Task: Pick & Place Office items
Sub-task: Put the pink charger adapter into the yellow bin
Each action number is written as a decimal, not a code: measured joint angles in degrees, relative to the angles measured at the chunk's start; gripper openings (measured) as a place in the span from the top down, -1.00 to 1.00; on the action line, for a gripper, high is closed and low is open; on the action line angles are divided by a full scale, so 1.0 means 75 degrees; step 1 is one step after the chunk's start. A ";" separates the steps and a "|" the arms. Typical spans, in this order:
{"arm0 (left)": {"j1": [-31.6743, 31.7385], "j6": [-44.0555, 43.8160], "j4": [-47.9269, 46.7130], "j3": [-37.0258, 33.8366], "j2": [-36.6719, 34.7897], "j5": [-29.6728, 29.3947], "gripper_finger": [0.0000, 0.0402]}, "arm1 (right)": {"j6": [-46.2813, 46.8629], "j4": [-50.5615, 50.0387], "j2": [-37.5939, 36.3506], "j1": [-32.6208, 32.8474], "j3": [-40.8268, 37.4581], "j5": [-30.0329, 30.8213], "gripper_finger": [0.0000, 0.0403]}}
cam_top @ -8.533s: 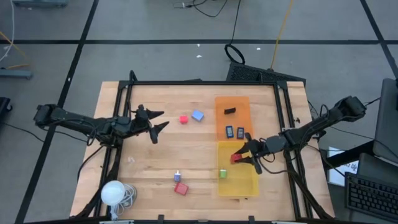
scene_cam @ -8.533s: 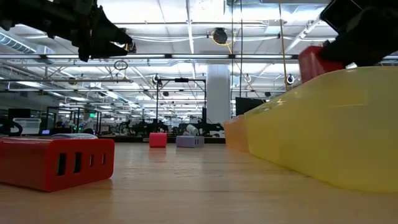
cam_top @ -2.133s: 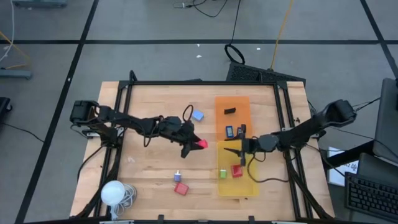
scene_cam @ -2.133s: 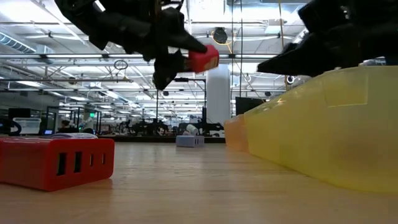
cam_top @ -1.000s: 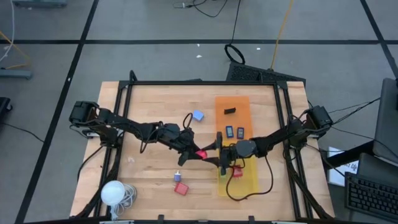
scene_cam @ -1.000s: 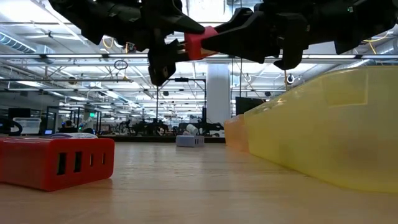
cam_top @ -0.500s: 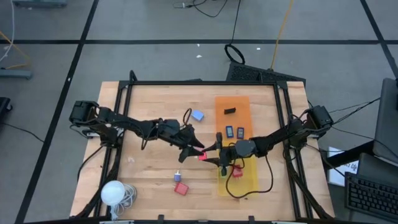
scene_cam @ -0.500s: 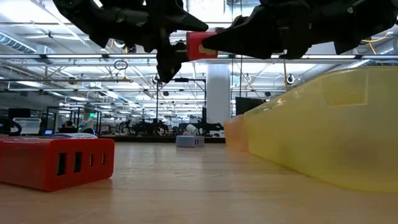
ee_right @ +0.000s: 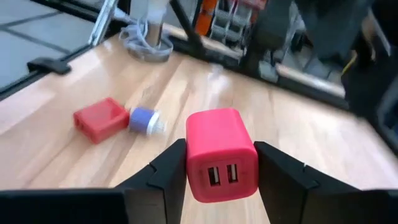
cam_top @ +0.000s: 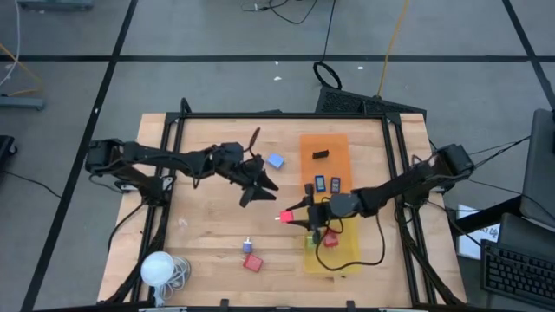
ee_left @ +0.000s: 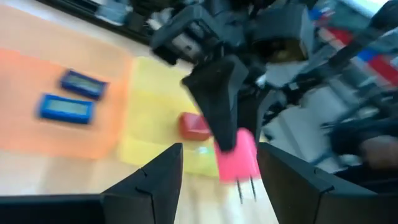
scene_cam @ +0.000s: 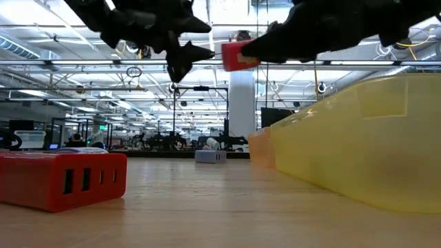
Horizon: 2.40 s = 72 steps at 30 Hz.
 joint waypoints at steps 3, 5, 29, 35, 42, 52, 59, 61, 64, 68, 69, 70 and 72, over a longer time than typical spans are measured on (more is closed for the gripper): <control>-0.0068 0.0418 -0.0932 0.0003 -0.0359 -0.0825 -0.04 | 0.0422 -0.0916 -0.0661 0.0000 -0.0002 0.0003 0.25; -0.0159 0.0660 -0.1742 0.0000 -0.0581 -0.1512 -0.04 | 0.0625 -0.1460 -0.1116 0.0000 -0.0002 0.0005 0.24; -0.1133 0.1292 -0.3411 -0.1288 -0.3095 -0.6489 -0.04 | 0.3045 0.1688 -0.5044 0.0385 -0.4132 0.0023 0.26; -0.1152 0.1770 -0.2304 -0.3123 -0.5431 -0.6481 -0.04 | 0.3026 0.1715 -0.5765 0.0385 -0.4581 0.0007 0.26; -0.1161 0.1621 -0.1932 -0.4315 -0.7523 -0.6474 -0.04 | 0.3202 0.1695 -0.6486 0.0420 -0.5036 -0.0169 0.25; -0.1129 0.1784 -0.1866 -0.5175 -0.9008 -0.6519 -0.04 | 0.3218 0.1708 -0.6618 0.0411 -0.5102 -0.0170 0.25; -0.1129 0.1778 -0.1566 -0.5567 -0.9089 -0.6545 -0.04 | 0.3221 0.1714 -0.6568 0.0411 -0.5111 -0.0169 0.26; -0.1129 0.1832 -0.1531 -0.5650 -0.9087 -0.6546 -0.04 | 0.3221 0.1703 -0.6536 0.0411 -0.5113 -0.0169 0.26; -0.1129 0.1845 -0.1535 -0.5662 -0.9087 -0.6546 -0.04 | 0.3278 0.1701 -0.6427 0.0411 -0.5117 -0.0172 0.25; -0.1129 0.1851 -0.1521 -0.5662 -0.9084 -0.6546 -0.04 | 0.3515 0.1654 -0.6171 0.0411 -0.5120 -0.0172 0.26; -0.1129 0.1851 -0.1521 -0.5662 -0.9084 -0.6546 -0.04 | 0.3593 0.1651 -0.6110 0.0411 -0.5120 -0.0175 0.26; -0.1129 0.1851 -0.1524 -0.5662 -0.9084 -0.6546 -0.04 | 0.3647 0.1651 -0.6055 0.0411 -0.5120 -0.0175 0.26; -0.1129 0.1827 -0.1522 -0.5662 -0.9084 -0.6546 -0.04 | 0.3746 0.1652 -0.5949 0.0411 -0.5124 -0.0175 0.26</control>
